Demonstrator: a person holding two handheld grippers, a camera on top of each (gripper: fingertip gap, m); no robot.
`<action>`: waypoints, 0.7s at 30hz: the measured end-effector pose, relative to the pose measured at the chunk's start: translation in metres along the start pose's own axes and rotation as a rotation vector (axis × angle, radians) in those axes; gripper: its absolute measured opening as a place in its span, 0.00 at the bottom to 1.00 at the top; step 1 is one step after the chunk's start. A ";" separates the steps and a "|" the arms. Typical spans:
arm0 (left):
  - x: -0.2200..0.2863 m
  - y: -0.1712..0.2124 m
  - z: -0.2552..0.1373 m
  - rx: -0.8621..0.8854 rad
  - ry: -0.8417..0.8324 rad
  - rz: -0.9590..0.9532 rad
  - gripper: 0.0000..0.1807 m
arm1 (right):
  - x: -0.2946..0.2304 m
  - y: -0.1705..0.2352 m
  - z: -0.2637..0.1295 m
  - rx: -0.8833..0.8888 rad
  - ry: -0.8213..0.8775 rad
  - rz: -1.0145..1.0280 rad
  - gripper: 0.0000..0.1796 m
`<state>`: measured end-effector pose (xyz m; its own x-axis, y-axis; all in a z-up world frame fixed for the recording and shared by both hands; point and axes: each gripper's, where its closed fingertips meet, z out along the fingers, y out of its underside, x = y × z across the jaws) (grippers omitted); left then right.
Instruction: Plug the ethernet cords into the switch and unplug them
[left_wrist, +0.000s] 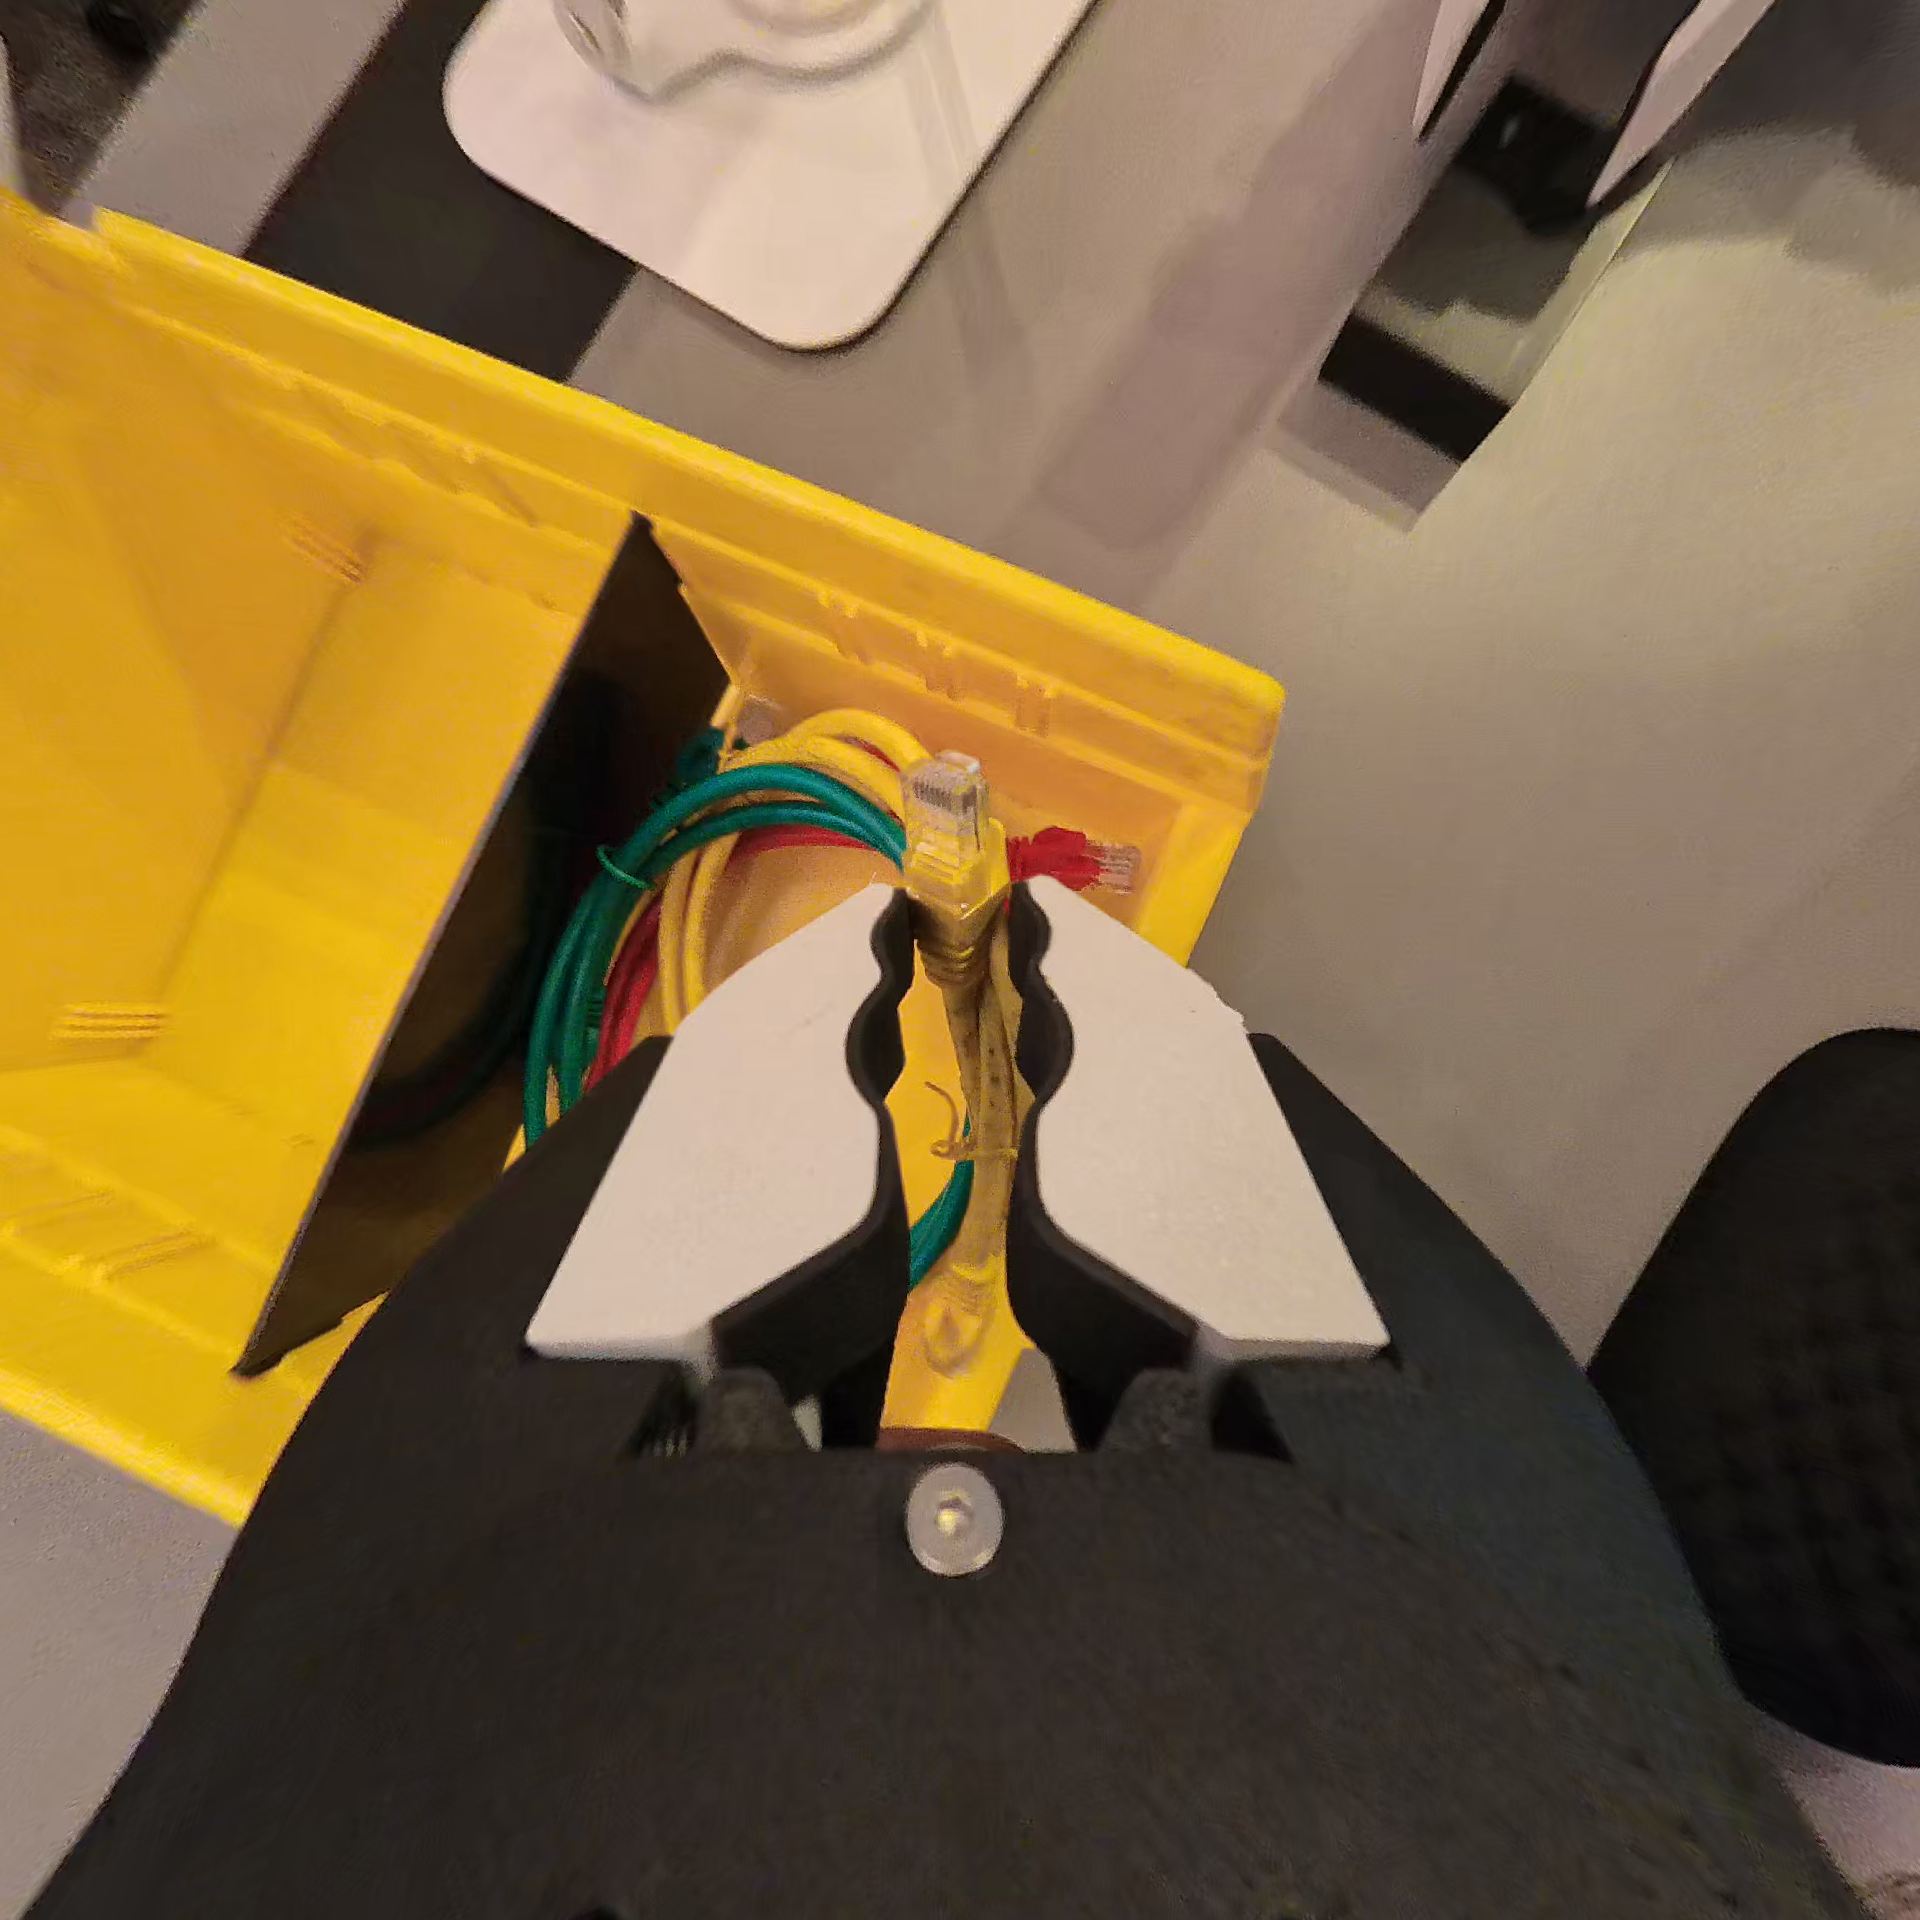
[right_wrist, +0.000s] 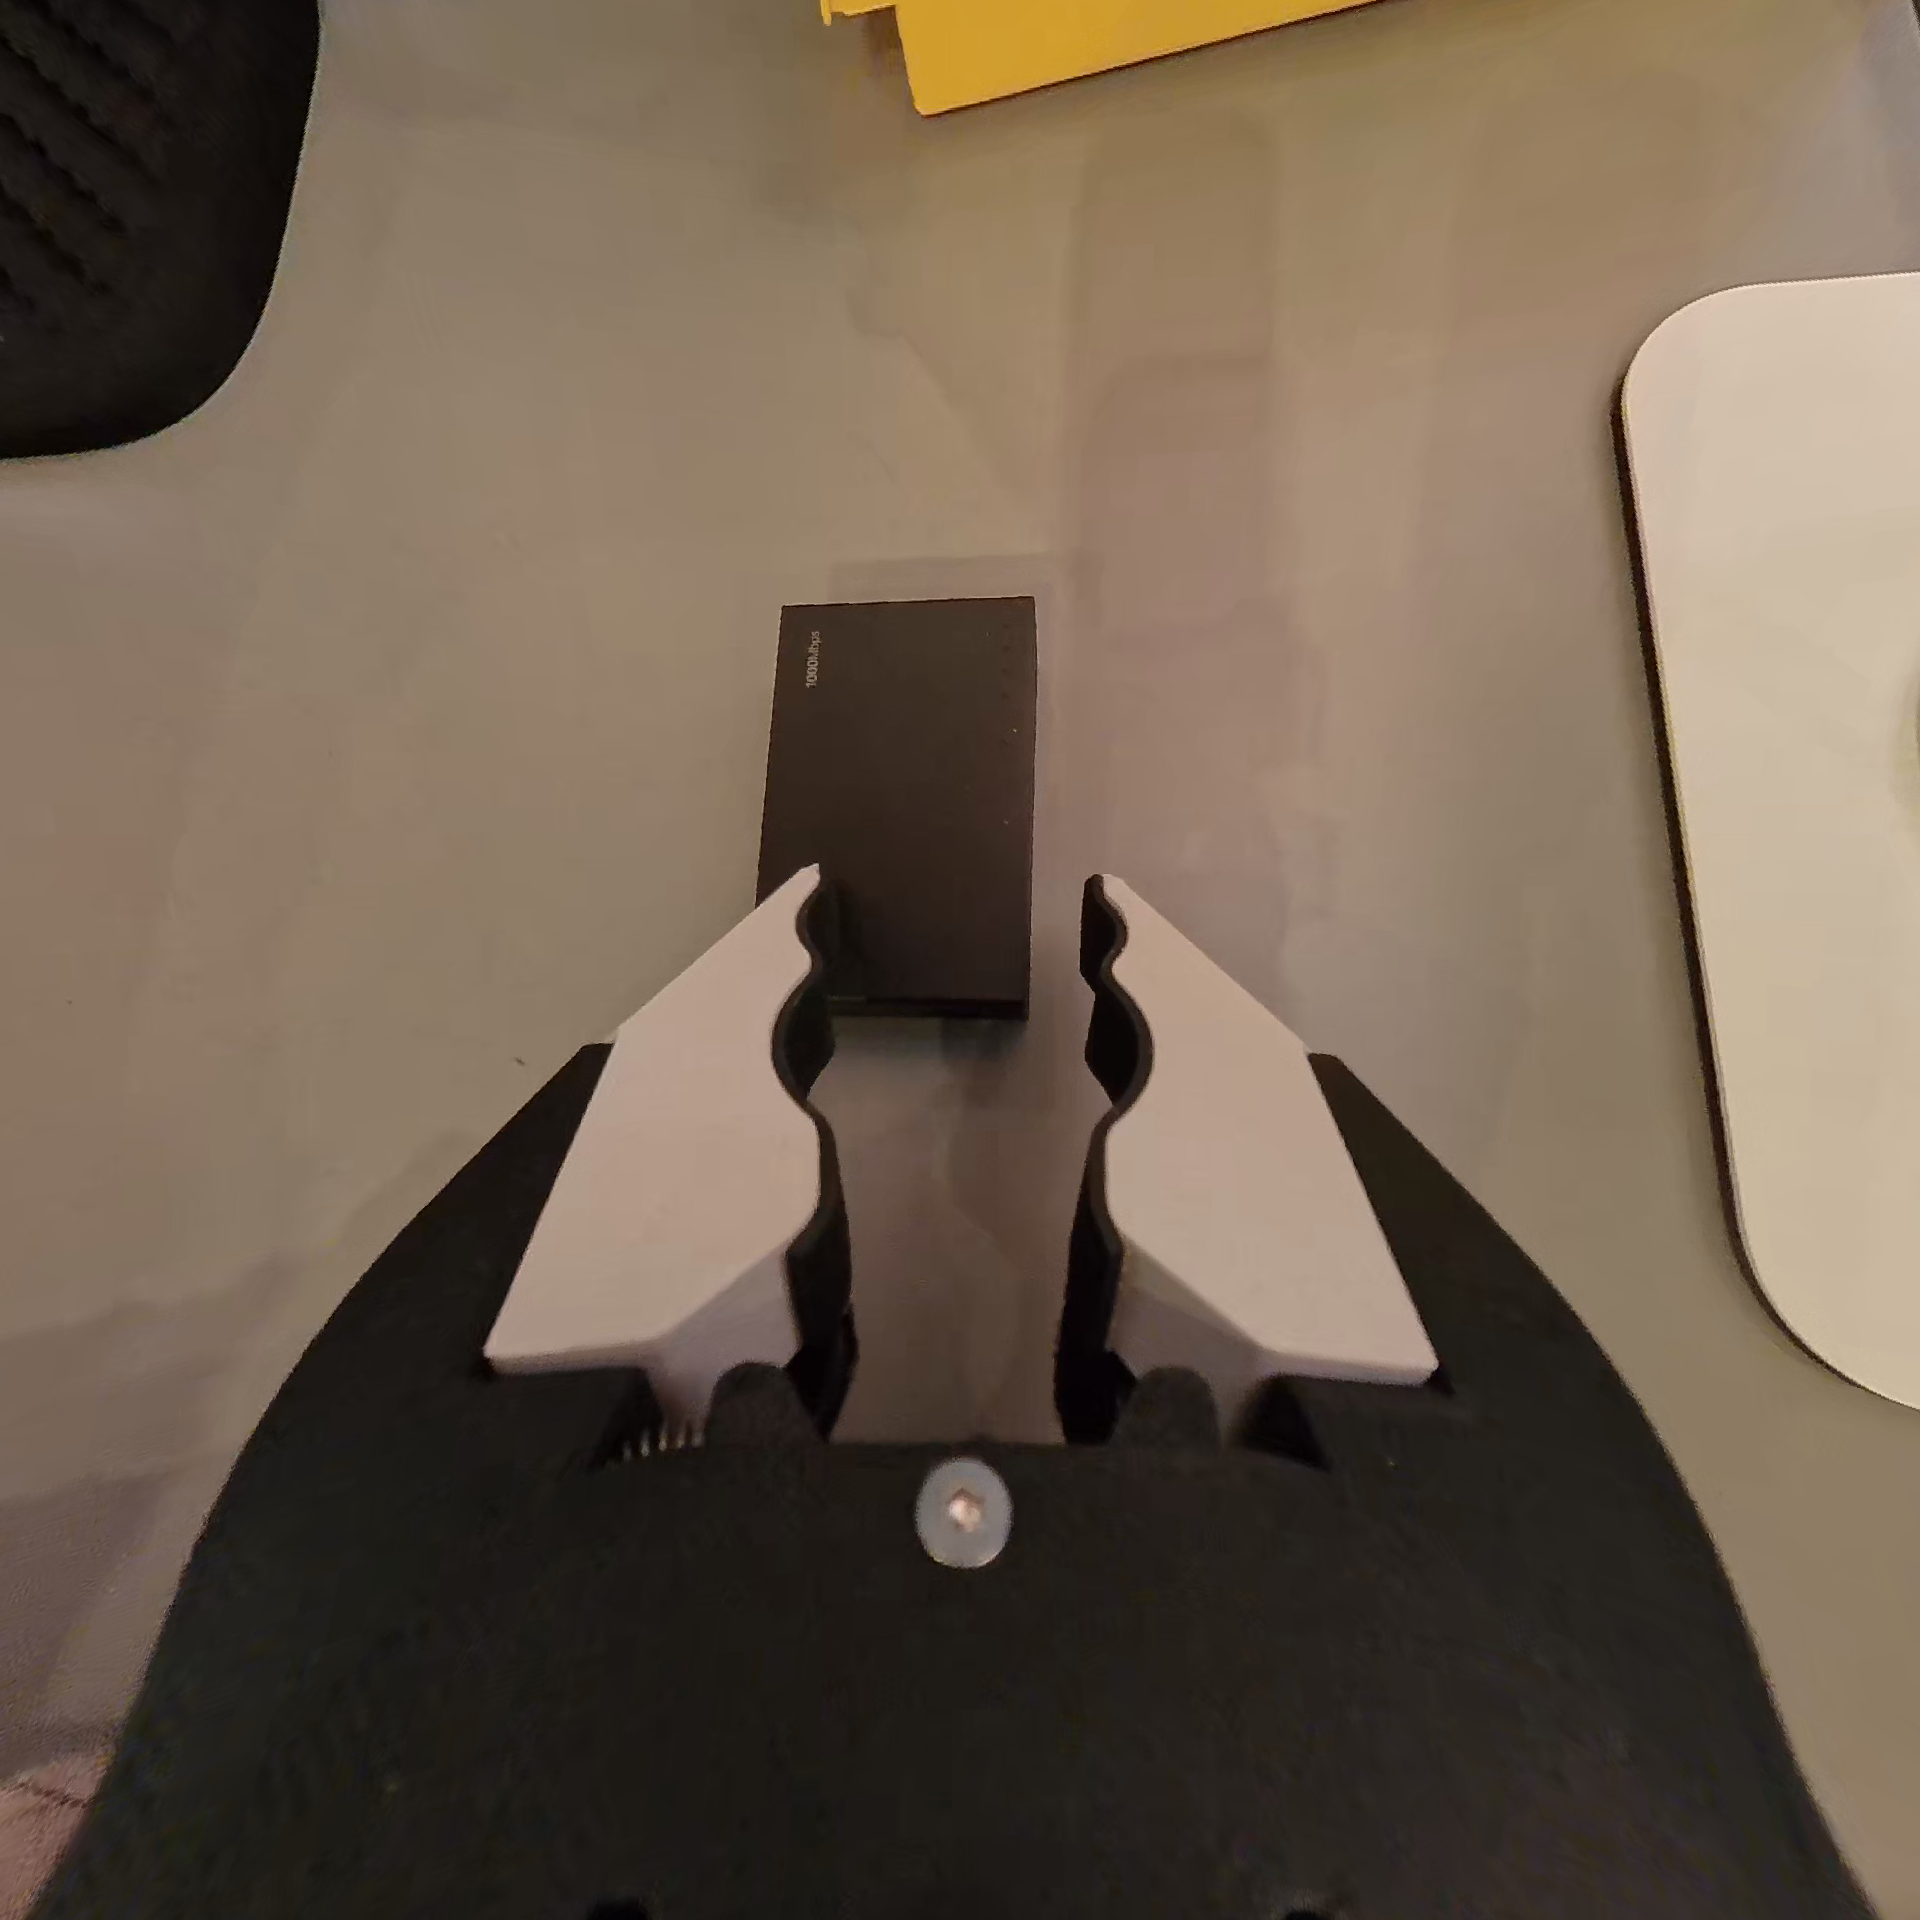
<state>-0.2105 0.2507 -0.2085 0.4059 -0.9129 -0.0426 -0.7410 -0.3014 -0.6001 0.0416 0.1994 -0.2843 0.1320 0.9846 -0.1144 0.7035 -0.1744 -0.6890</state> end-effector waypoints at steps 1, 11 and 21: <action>-0.002 -0.004 -0.007 0.029 0.003 -0.011 0.09 | 0.000 0.000 0.000 0.002 0.000 0.001 0.25; 0.001 -0.059 -0.052 0.352 0.207 -0.148 0.09 | -0.001 0.000 0.000 0.008 -0.018 0.012 0.24; -0.015 -0.039 -0.013 0.354 0.121 -0.287 0.09 | -0.003 0.000 0.001 0.011 -0.027 0.012 0.23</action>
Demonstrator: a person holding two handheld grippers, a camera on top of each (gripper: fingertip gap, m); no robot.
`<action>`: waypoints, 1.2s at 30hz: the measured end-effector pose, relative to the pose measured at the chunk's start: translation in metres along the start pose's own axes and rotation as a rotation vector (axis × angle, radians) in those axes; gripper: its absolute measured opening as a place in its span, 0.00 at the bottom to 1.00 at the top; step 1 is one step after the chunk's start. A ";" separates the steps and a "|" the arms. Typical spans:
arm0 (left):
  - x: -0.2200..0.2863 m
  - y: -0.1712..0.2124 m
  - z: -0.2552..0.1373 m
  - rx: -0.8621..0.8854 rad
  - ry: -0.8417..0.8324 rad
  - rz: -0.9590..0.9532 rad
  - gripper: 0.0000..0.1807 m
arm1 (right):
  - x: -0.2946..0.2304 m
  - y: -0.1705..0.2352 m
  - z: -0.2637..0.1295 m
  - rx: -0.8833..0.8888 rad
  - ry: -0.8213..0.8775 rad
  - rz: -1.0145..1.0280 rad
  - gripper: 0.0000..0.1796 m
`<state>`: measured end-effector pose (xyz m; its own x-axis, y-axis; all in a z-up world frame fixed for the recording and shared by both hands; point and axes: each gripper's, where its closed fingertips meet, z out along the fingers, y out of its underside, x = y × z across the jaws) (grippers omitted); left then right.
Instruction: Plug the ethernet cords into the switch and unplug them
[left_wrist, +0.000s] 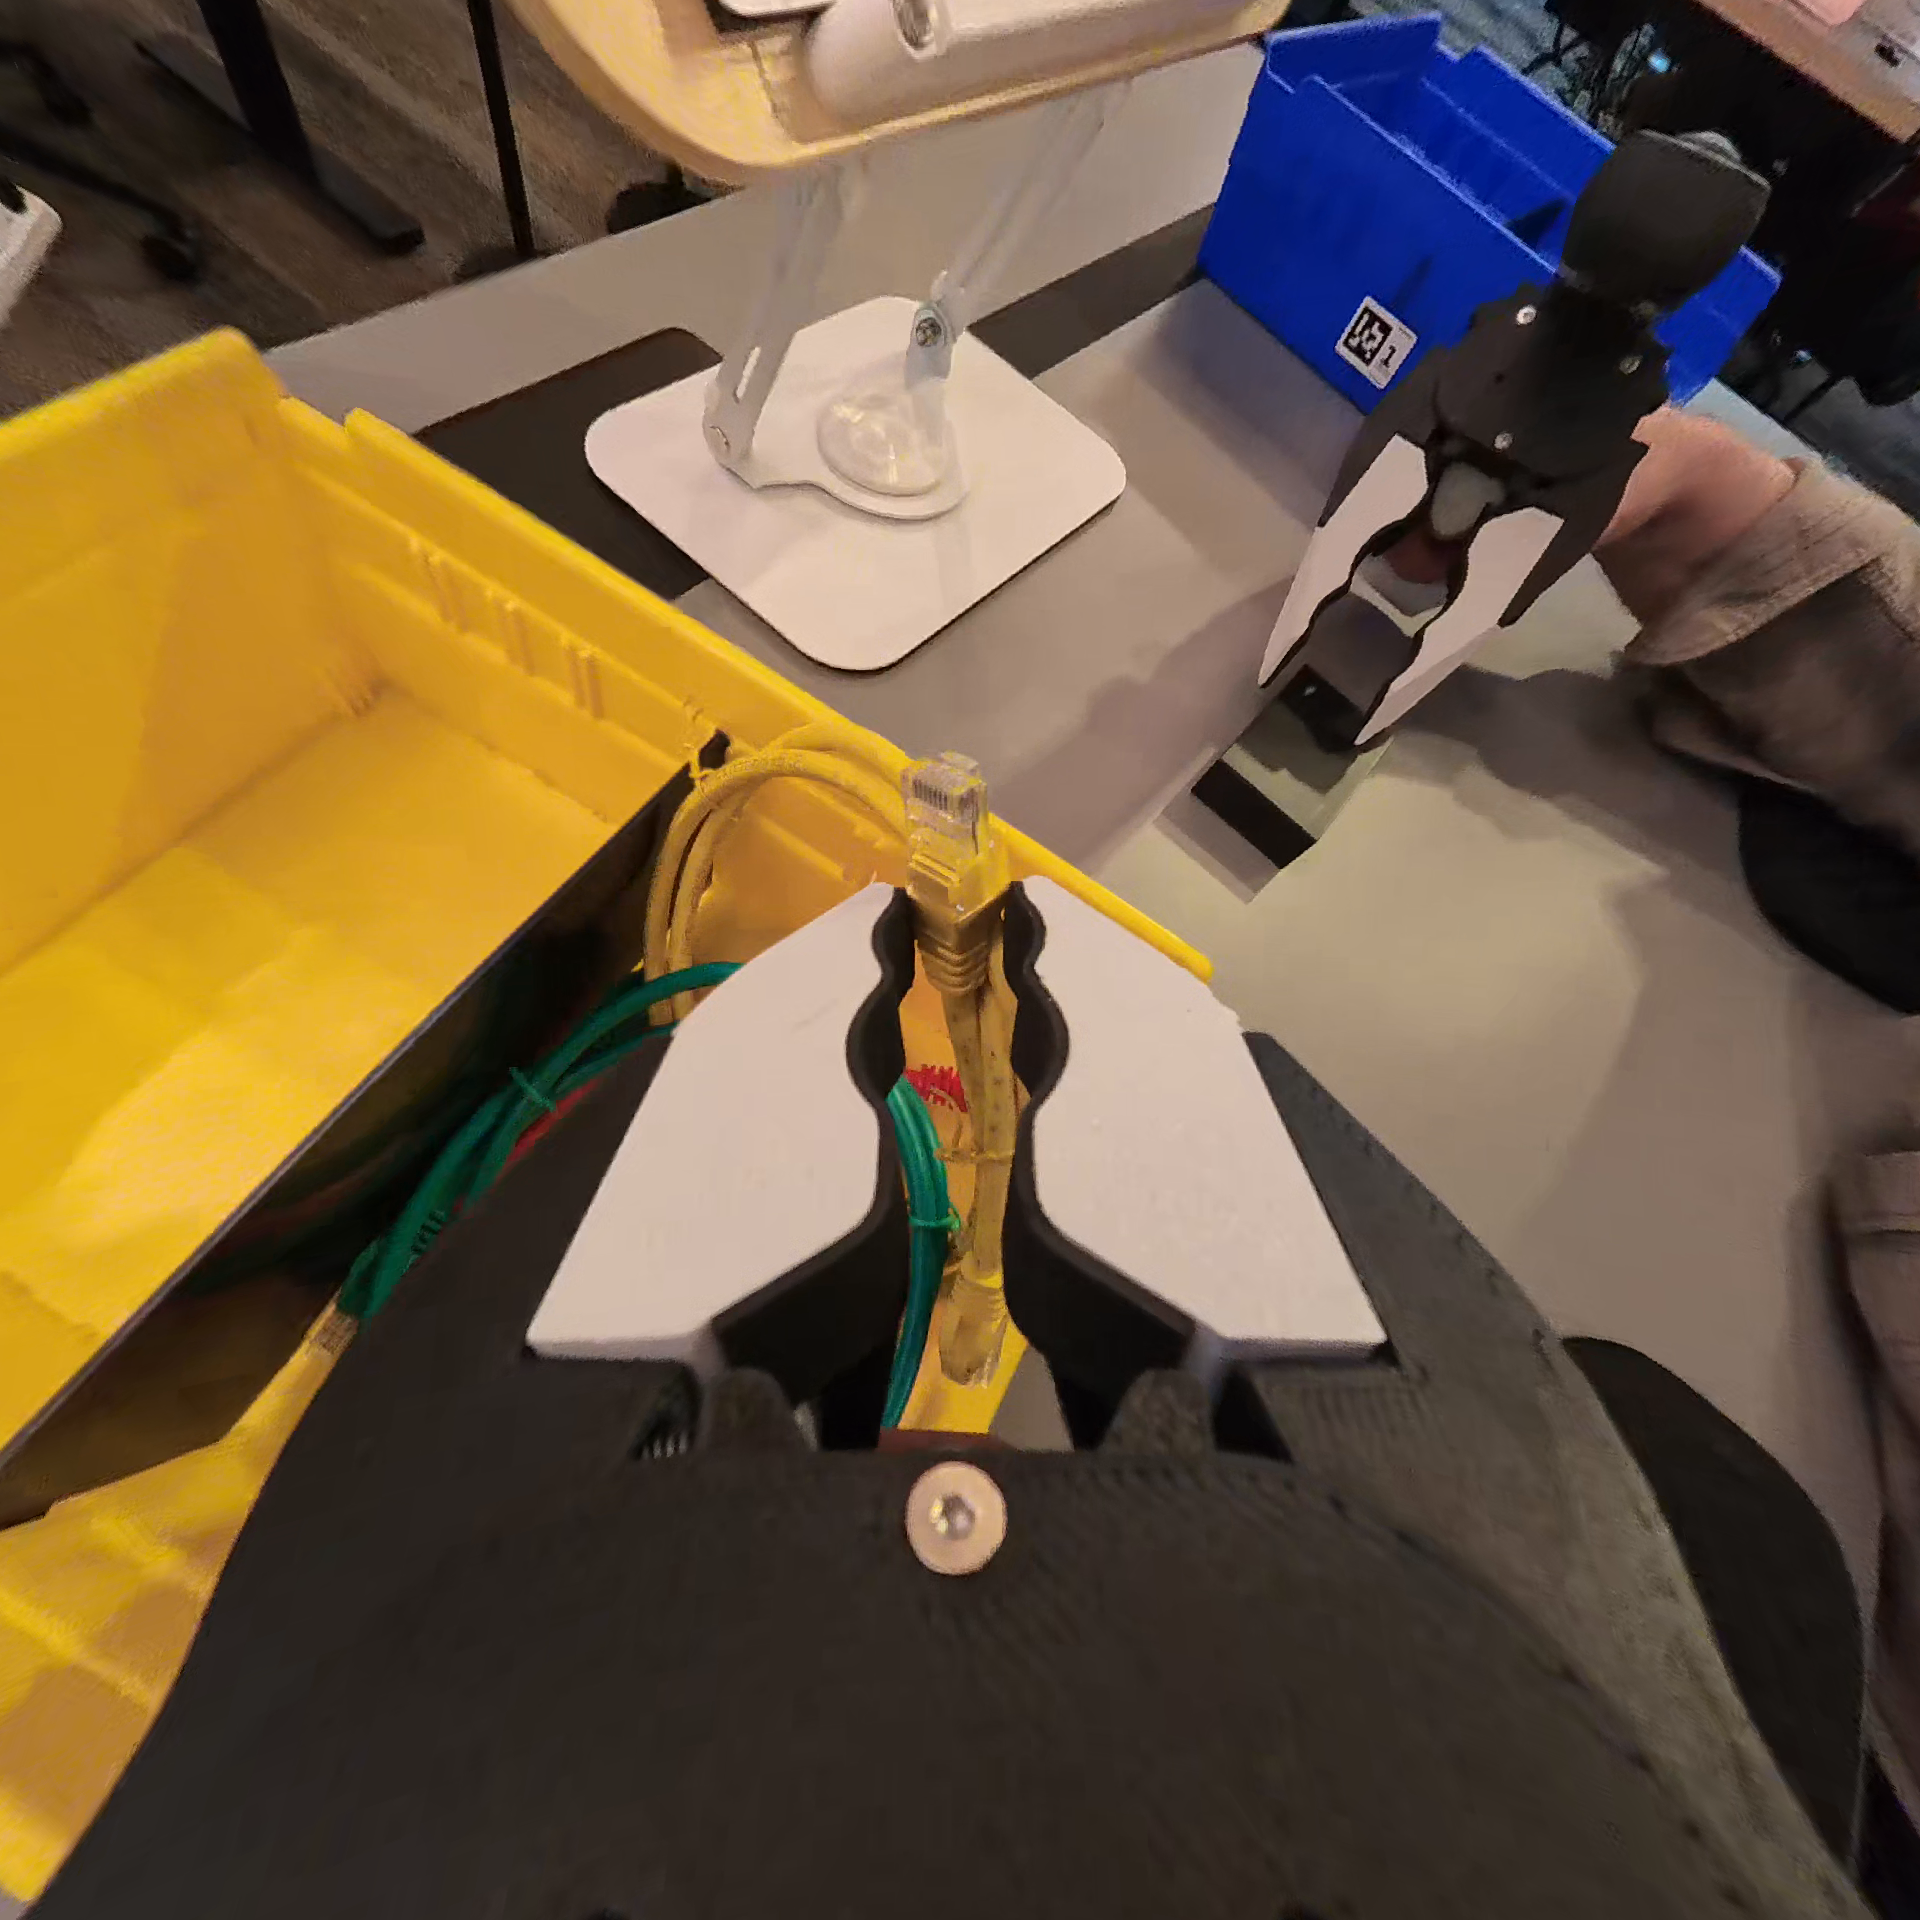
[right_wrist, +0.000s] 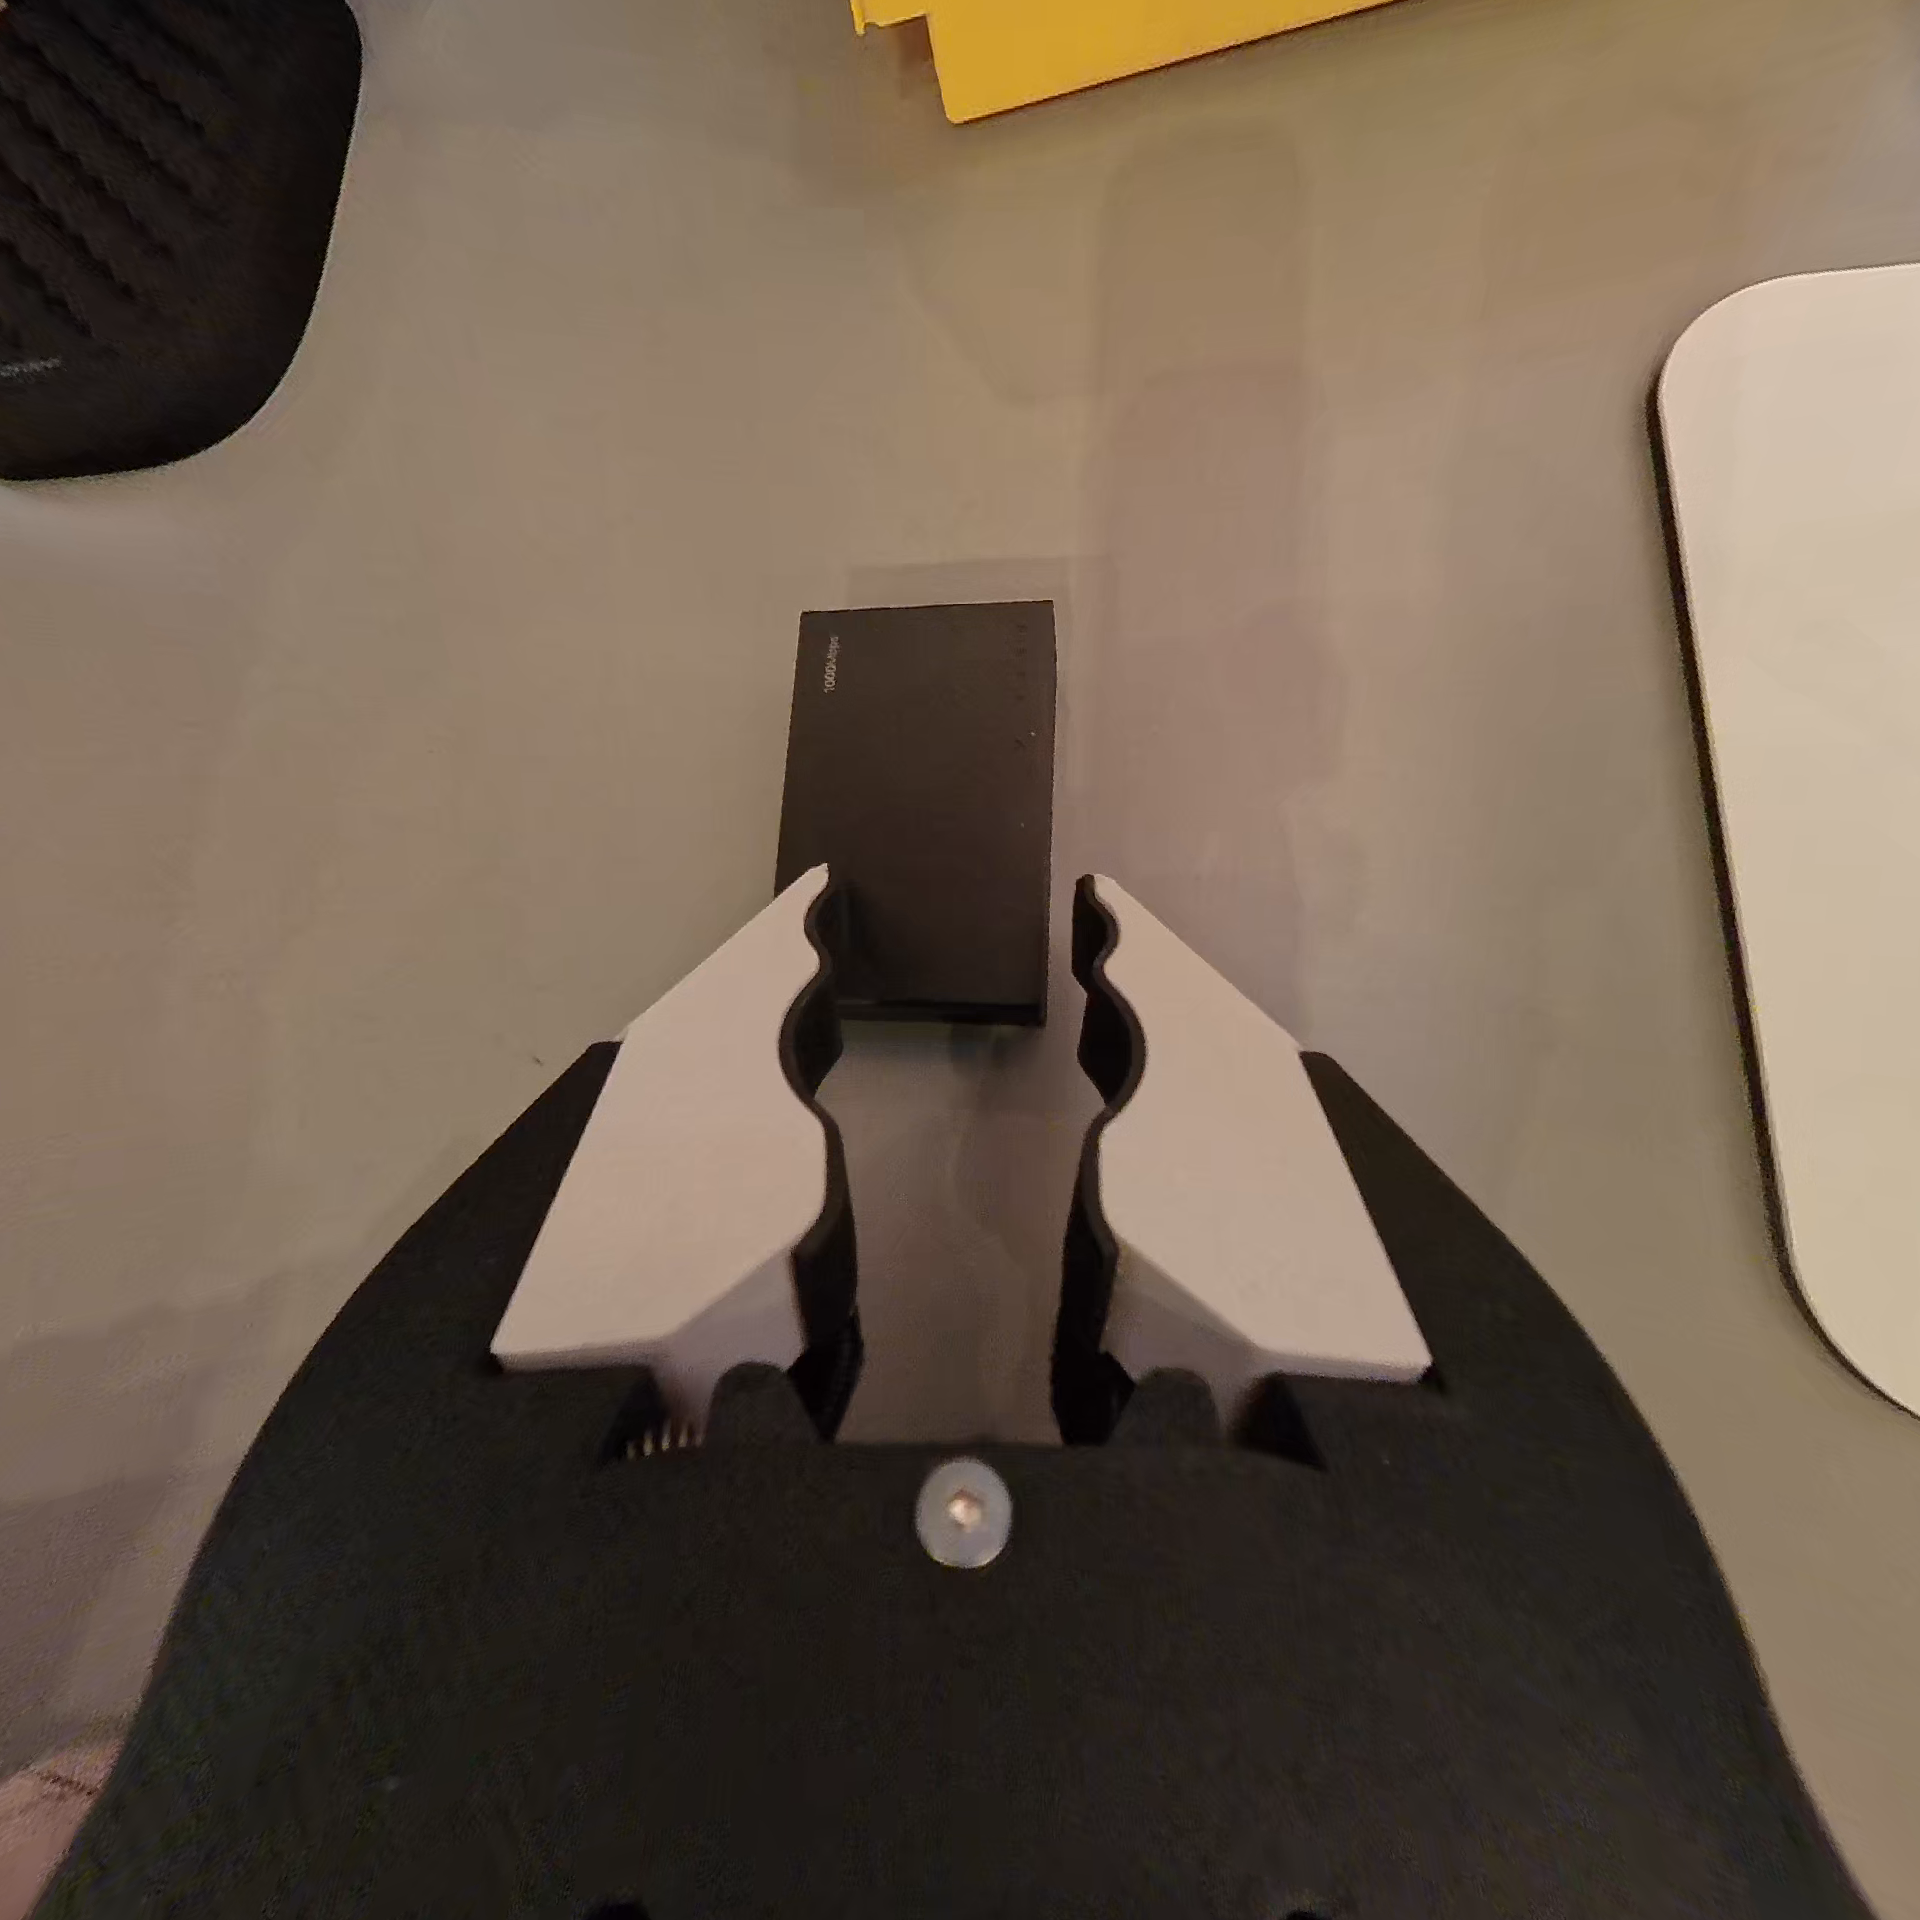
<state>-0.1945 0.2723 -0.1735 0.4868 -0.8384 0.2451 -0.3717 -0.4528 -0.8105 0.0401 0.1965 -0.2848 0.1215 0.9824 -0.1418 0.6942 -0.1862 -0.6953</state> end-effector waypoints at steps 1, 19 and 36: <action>0.004 -0.004 0.000 0.023 0.009 0.011 0.09 | 0.000 0.000 0.000 0.000 -0.001 -0.001 0.23; 0.038 -0.095 -0.046 0.481 0.133 -0.044 0.09 | 0.006 -0.017 -0.010 0.068 0.061 -0.010 0.27; 0.140 -0.165 0.055 0.704 0.045 -0.065 0.09 | -0.015 -0.157 -0.068 0.464 0.581 -0.227 0.37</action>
